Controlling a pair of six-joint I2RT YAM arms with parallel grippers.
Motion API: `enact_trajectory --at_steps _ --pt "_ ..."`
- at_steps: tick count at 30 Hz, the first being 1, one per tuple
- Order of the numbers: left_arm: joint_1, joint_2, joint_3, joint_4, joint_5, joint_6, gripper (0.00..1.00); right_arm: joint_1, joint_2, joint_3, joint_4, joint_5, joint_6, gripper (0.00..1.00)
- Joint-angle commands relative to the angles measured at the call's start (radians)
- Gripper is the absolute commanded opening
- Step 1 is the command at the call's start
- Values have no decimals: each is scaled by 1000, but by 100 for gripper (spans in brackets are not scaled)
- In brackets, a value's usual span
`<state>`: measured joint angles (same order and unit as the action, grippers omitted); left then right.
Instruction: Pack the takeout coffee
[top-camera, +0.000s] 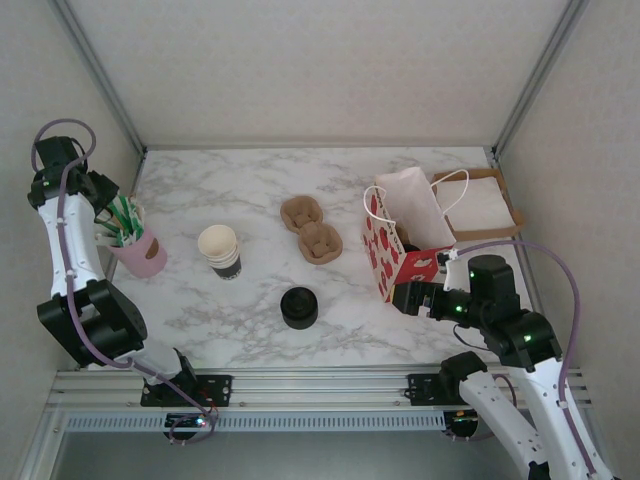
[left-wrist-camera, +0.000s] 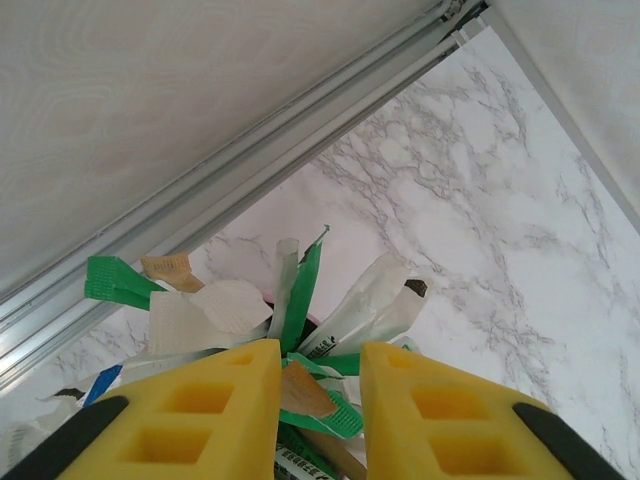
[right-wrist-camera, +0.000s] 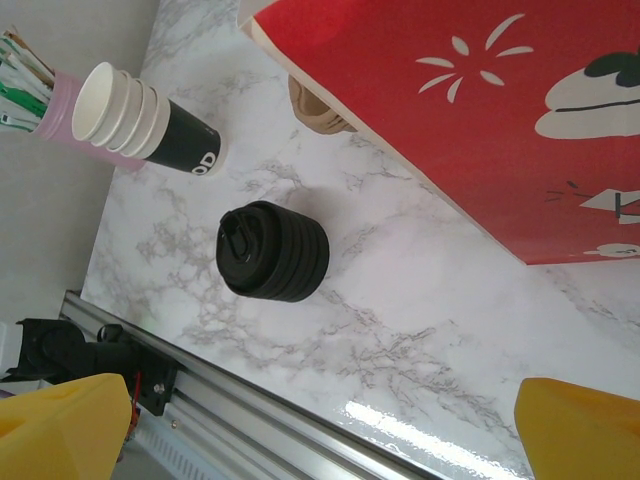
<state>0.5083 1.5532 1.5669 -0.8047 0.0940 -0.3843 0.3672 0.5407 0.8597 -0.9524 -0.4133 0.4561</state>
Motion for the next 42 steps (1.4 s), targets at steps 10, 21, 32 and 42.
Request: enact_trajectory --at_steps 10,21,32,42 --pt "6 13 -41 24 -40 25 26 6 10 -15 23 -1 -22 99" --pt "6 -2 -25 10 -57 32 10 7 14 -16 22 7 -18 99" --pt "4 -114 4 -39 -66 70 0 6 26 -8 12 25 -15 99" --pt "4 -274 0 -44 -13 58 0 7 111 149 -163 91 -12 99"
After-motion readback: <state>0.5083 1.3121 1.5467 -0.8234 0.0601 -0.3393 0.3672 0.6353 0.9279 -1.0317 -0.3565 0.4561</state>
